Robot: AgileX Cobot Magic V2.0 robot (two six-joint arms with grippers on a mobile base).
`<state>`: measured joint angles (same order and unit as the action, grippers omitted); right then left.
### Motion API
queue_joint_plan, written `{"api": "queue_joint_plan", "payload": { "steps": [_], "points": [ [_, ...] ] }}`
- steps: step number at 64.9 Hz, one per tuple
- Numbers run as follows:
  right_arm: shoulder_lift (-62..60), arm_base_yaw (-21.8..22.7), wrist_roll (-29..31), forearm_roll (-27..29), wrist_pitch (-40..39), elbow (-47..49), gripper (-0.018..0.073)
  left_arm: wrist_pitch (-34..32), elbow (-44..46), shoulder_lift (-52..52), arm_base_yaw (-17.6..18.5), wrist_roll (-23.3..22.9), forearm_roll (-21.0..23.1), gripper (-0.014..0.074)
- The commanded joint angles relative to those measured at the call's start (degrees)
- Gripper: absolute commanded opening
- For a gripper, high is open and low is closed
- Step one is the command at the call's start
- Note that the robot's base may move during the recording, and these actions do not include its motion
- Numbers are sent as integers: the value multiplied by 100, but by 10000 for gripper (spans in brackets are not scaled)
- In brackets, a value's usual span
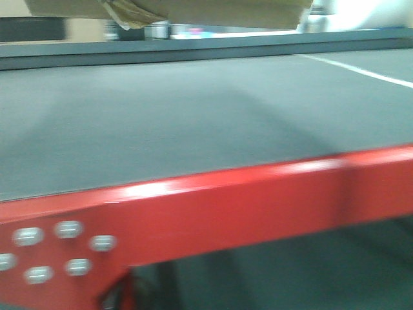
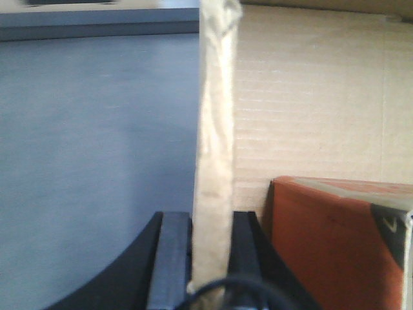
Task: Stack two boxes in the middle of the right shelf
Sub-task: 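Carry the held boxes away from the table, turning toward the shelves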
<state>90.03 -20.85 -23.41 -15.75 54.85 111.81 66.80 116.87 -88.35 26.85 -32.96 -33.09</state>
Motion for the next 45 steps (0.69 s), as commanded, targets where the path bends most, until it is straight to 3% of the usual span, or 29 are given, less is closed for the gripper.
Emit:
{"api": "queue_joint_plan", "payload": {
  "steps": [1,45],
  "points": [
    [-69,34,-2,-268,-171,75,-162,-189,34,61,-30,0,-261,-111],
    [-65,34,-2,-268,-180,75,-162,-189,34,61,-30,0,-261,-111]
  ]
}}
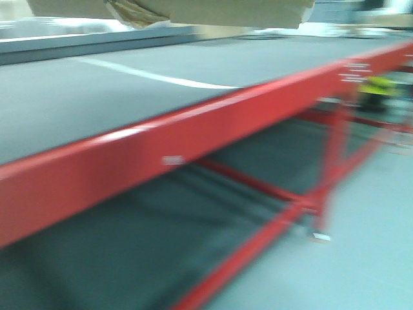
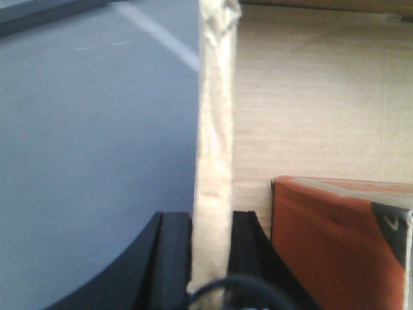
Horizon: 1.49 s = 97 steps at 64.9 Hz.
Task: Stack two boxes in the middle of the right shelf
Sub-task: 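Carry the held boxes away from the table, turning toward the shelves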
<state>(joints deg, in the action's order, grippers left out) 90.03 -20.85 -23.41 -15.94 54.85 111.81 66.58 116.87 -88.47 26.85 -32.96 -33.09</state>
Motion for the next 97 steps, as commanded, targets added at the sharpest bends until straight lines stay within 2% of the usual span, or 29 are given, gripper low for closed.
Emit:
{"api": "queue_joint_plan", "payload": {
  "steps": [1,97],
  "points": [
    [-65,34,-2,-248,-180,75,-162,-167,34,73,-30,0,-261,-111],
    [-65,34,-2,-248,-180,75,-162,-167,34,73,-30,0,-261,-111]
  ]
}}
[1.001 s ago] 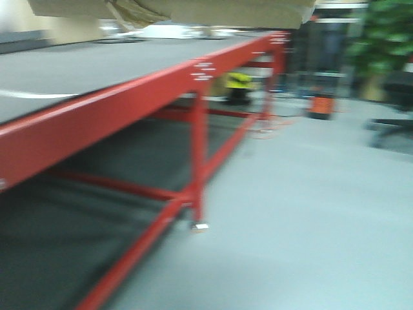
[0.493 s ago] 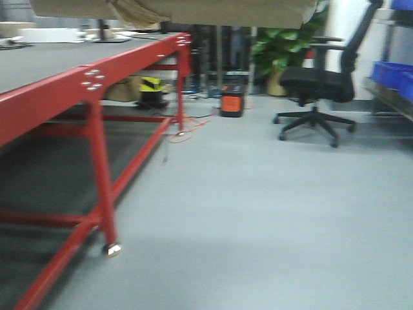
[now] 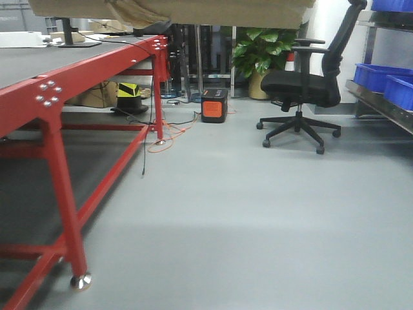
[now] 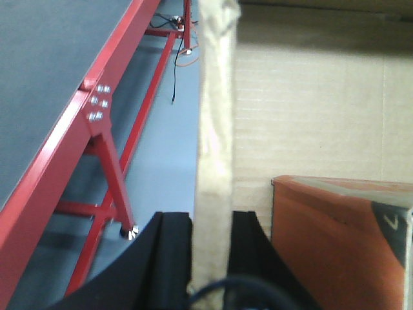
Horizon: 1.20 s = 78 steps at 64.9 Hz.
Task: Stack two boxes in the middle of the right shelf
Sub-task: 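Carry the held boxes away from the table, turning toward the shelves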
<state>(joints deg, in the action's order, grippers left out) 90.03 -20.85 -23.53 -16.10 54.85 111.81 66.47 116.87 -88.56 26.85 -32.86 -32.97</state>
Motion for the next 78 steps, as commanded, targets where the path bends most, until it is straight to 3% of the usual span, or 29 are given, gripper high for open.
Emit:
{"api": "queue_joint_plan", "payload": {
  "steps": [1,78],
  "points": [
    [-65,34,10,-232,-180,75,-162,-156,34,83,-30,-11,-272,-111],
    [-56,34,10,-232,-428,75,-162,-157,34,83,-30,-11,-387,-111]
  ]
}}
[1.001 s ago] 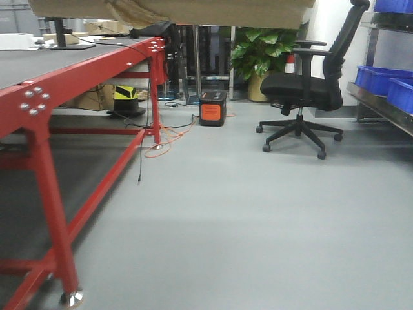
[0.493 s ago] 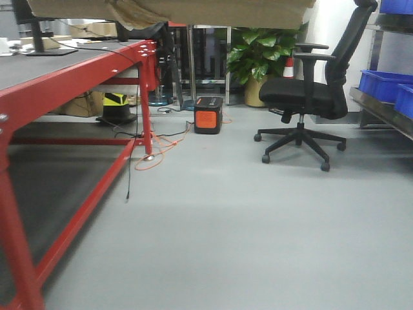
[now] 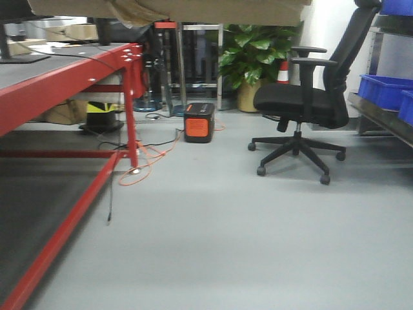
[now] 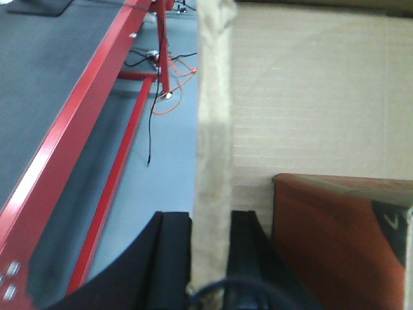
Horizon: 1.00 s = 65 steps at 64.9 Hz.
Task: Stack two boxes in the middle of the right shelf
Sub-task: 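Carry the held boxes away from the table, turning toward the shelves, then carry the boxes to the steel shelf rack with blue bins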
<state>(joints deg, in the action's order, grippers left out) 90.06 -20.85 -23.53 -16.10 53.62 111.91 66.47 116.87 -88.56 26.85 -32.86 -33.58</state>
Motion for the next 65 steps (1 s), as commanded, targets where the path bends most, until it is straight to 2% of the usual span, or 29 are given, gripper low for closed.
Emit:
{"api": "queue_joint_plan", "payload": {
  "steps": [1,65],
  "points": [
    [-60,34,10,-232,-305,66,-162,-157,34,83,-30,-11,-326,-111],
    [-60,34,10,-232,-305,66,-162,-157,34,83,-30,-11,-326,-111]
  ]
}}
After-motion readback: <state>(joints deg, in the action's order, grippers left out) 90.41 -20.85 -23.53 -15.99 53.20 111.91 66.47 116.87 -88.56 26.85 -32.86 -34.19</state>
